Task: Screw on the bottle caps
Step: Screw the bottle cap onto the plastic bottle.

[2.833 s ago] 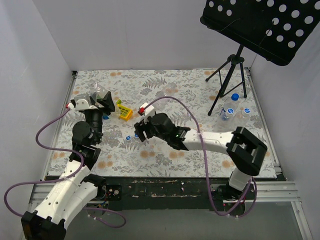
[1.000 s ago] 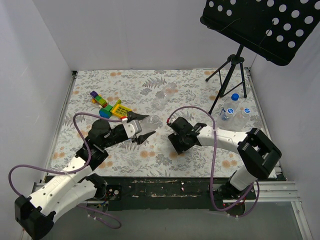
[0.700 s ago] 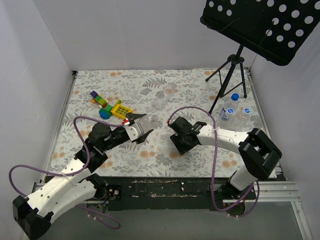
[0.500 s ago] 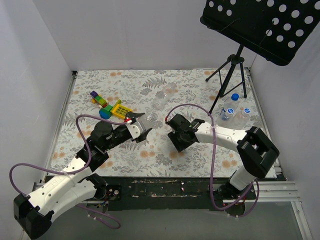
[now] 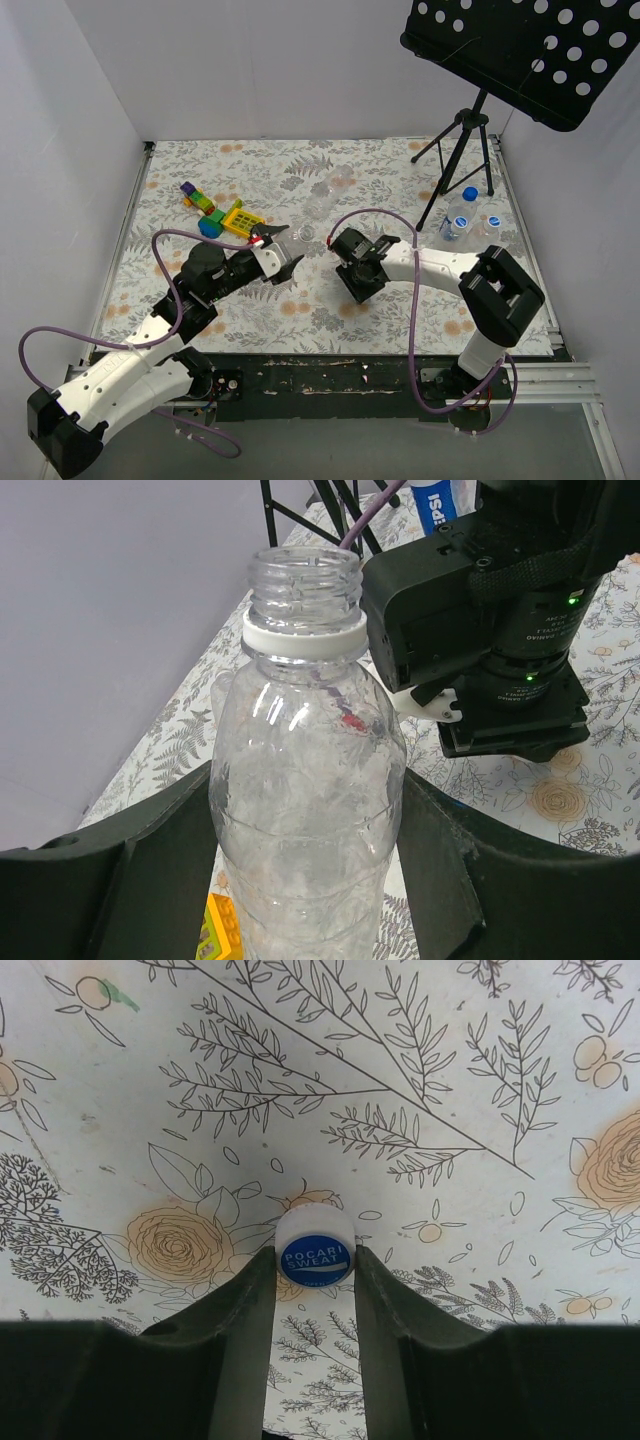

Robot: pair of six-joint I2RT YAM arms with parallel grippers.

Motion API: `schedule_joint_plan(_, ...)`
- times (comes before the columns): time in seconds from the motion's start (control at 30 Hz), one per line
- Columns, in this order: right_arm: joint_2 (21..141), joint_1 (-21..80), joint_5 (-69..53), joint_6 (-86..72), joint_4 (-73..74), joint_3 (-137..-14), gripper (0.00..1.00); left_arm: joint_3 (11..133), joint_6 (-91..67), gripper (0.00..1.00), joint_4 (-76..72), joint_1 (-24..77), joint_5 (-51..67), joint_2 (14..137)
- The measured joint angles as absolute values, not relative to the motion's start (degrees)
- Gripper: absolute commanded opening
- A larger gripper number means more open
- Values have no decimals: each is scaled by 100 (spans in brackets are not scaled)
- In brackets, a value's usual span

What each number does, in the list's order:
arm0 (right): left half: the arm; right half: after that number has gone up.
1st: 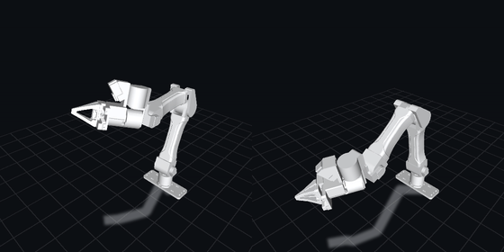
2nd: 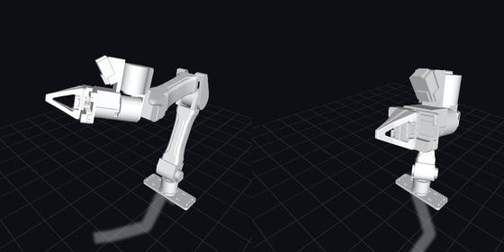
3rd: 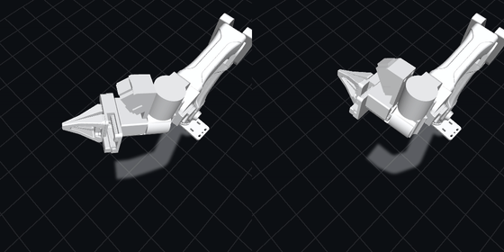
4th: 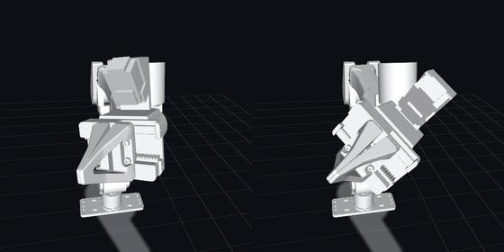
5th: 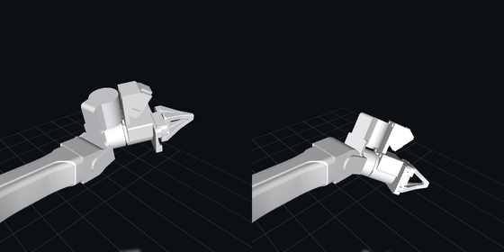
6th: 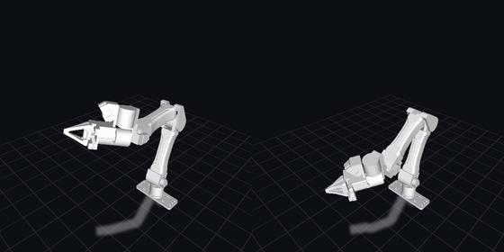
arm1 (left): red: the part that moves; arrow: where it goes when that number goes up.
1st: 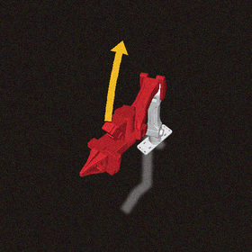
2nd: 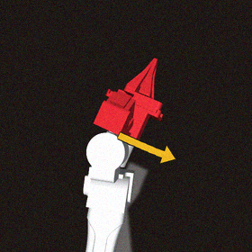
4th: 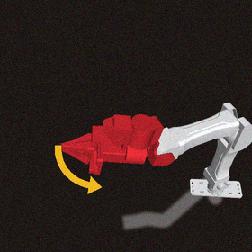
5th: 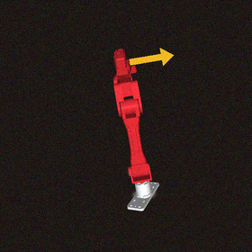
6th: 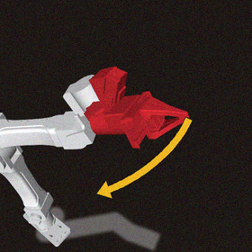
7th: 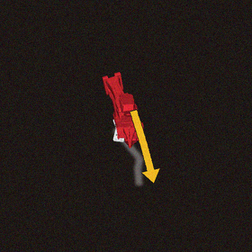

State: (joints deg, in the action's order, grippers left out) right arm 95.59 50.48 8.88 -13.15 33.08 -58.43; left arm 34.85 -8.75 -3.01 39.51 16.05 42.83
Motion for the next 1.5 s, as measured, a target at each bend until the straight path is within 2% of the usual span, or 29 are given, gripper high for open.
schedule_joint_plan(0.13,9579,5048,893,-1299,3326,-5878,24,3485,-875,38,-301,3951,1605,4283)
schedule_joint_plan(0.23,9585,5048,899,-1295,3332,-5883,20,3485,-873,38,-301,3951,1605,4283)
schedule_joint_plan(0.43,9244,5048,834,-1111,3374,-5881,20,3485,-875,38,-296,3951,1743,4340)
schedule_joint_plan(0.73,6987,5048,445,-370,3671,-6202,20,3487,-989,36,-185,3951,2241,4716)
schedule_joint_plan(0.93,6182,5048,-187,364,4003,-6919,19,3487,-1090,35,-134,3975,2484,4963)
schedule_joint_plan(1.23,6075,5096,-1356,1334,4252,-7566,19,3511,-1092,35,49,4228,2635,5159)
schedule_joint_plan(1.5,6455,5363,-1647,1826,4366,-7719,19,3551,-1092,35,220,4370,2810,5177)
